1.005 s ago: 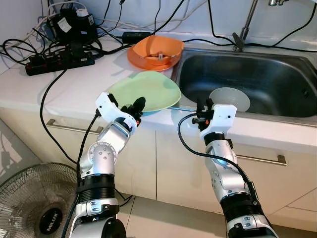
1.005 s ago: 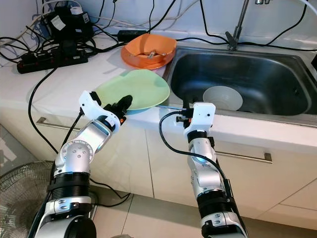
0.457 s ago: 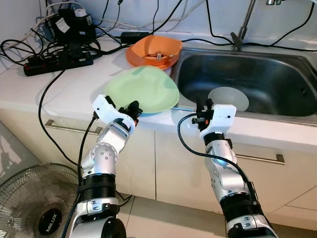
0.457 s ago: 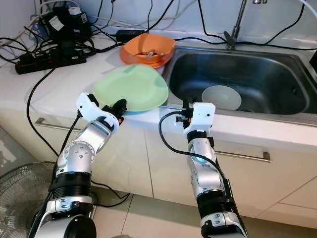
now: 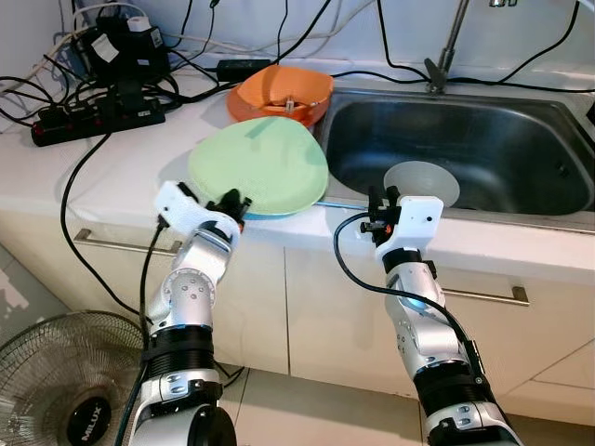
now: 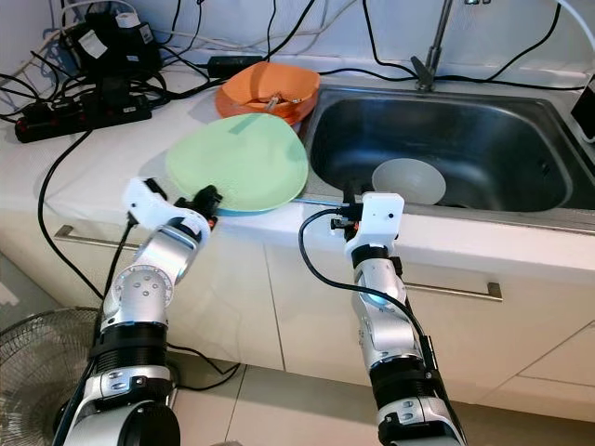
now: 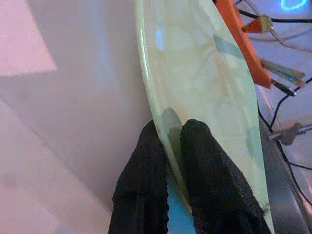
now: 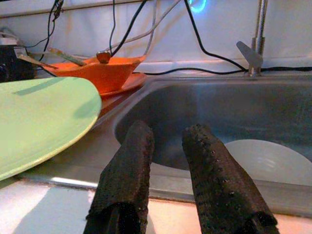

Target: Kitchen organization

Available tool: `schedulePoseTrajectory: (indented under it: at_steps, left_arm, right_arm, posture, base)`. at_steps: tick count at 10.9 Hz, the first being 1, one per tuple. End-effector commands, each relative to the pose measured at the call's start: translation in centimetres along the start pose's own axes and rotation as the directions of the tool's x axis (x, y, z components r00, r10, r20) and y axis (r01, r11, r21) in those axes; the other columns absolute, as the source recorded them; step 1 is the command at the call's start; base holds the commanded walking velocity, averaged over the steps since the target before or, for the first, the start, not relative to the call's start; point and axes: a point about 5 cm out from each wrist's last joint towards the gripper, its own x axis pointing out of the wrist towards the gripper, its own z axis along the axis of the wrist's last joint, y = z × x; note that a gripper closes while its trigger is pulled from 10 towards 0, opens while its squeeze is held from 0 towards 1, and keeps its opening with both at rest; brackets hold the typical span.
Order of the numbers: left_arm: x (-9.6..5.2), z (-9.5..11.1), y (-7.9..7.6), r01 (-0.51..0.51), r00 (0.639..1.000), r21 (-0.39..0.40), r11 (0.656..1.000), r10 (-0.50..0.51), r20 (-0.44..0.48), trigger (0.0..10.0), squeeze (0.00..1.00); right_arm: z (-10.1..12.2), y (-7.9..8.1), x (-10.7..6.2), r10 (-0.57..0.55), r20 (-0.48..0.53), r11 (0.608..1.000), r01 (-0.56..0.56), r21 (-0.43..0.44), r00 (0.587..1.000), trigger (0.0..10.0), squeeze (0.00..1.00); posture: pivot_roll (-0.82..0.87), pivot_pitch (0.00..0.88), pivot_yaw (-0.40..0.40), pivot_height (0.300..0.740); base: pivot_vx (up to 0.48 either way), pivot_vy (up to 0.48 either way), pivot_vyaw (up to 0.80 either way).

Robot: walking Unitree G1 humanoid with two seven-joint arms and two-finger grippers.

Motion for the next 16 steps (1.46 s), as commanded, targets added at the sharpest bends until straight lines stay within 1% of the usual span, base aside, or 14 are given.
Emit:
schedulePoseTrajectory:
  at_steps: [1, 3, 5, 6, 7, 8, 10, 11, 13, 14, 15, 16]
  left_arm:
    - [-0.1, -2.7, 1.5, -0.122, 0.988, -0.001, 0.993, 0.121, -0.095, 0.0, 0.00]
    - [-0.7, -2.8, 2.2, -0.164, 0.984, -0.010, 0.986, 0.162, -0.076, 0.0, 0.00]
    - [-1.5, -1.8, 2.5, -0.162, 0.987, 0.054, 0.985, 0.161, 0.023, 0.0, 0.00]
    - [-1.5, -1.5, 2.5, -0.157, 0.984, -0.003, 0.988, 0.157, 0.082, 6.8, 0.00]
    - [-1.8, -1.0, 2.8, -0.160, 0.981, -0.008, 0.987, 0.160, 0.106, 9.5, 0.00]
    - [-2.6, 0.3, 3.1, -0.155, 0.969, -0.048, 0.987, 0.161, 0.187, 10.0, 0.00]
    - [-3.1, 1.8, 2.8, -0.128, 0.941, -0.090, 0.988, 0.150, 0.303, 10.0, 0.00]
    - [-3.6, 2.7, 2.5, -0.105, 0.914, -0.120, 0.987, 0.144, 0.379, 10.0, 0.00]
    - [-4.1, 3.4, 1.9, -0.028, 0.899, -0.140, 0.990, 0.086, 0.430, 10.0, 0.00]
    - [-4.2, 3.8, 0.6, 0.072, 0.886, -0.140, 0.988, 0.001, 0.463, 10.0, 0.00]
    - [-4.3, 4.0, 0.0, 0.113, 0.879, -0.133, 0.985, -0.036, 0.476, 10.0, 0.00]
    - [-4.3, 4.2, -0.3, 0.132, 0.874, -0.133, 0.982, -0.052, 0.482, 10.0, 0.00]
  right_arm:
    - [0.1, 0.3, 0.1, 0.012, -0.005, 1.000, -0.012, -0.003, 1.000, 10.0, 0.00]
    - [0.0, 0.4, 0.1, 0.017, -0.008, 1.000, -0.017, -0.002, 1.000, 10.0, 0.00]
    - [0.0, 0.5, 0.2, 0.025, -0.012, 1.000, -0.025, -0.002, 1.000, 10.0, 0.00]
    - [-0.1, 0.6, 0.2, 0.029, -0.014, 1.000, -0.029, -0.002, 0.999, 10.0, 0.00]
    - [-0.1, 0.6, 0.3, 0.031, -0.015, 1.000, -0.031, -0.002, 0.999, 10.0, 0.00]
    - [-0.1, 0.8, 0.4, 0.037, -0.014, 0.999, -0.037, 0.000, 0.999, 10.0, 0.00]
    - [0.0, 0.8, 0.5, 0.044, -0.013, 0.999, -0.044, -0.002, 0.999, 10.0, 0.00]
    - [0.0, 0.8, 0.6, 0.045, -0.013, 0.999, -0.045, -0.003, 0.999, 10.0, 0.00]
    - [0.0, 0.8, 0.6, 0.046, -0.015, 0.999, -0.046, -0.004, 0.999, 10.0, 0.00]
    - [0.0, 0.8, 0.6, 0.045, -0.015, 0.999, -0.045, -0.003, 0.999, 10.0, 0.00]
    - [0.0, 0.7, 0.7, 0.043, -0.015, 0.999, -0.043, -0.004, 0.999, 10.0, 0.00]
    - [0.0, 0.7, 0.7, 0.042, -0.014, 0.999, -0.042, -0.003, 0.999, 10.0, 0.00]
  posture:
    - [0.08, 0.000, 0.058, 0.740]
    - [0.08, 0.000, 0.058, 0.740]
    - [0.09, 0.000, 0.056, 0.740]
    - [0.10, 0.000, 0.055, 0.740]
    - [0.10, 0.000, 0.053, 0.740]
    - [0.10, 0.000, 0.051, 0.740]
    - [0.11, 0.000, 0.043, 0.740]
    - [0.11, 0.000, 0.037, 0.740]
    - [0.11, 0.000, 0.035, 0.740]
    - [0.11, 0.000, 0.034, 0.740]
    - [0.11, 0.000, 0.035, 0.740]
    - [0.11, 0.000, 0.035, 0.740]
  base:
    - [0.000, 0.000, 0.00]
    - [0.000, 0.000, 0.00]
    - [0.000, 0.000, 0.00]
    - [0.000, 0.000, 0.00]
    - [0.000, 0.000, 0.00]
    - [0.000, 0.000, 0.00]
    - [0.000, 0.000, 0.00]
    - [0.000, 0.000, 0.00]
    - [0.000, 0.000, 0.00]
    - [0.000, 0.000, 0.00]
    - [0.000, 0.000, 0.00]
    - [0.000, 0.000, 0.00]
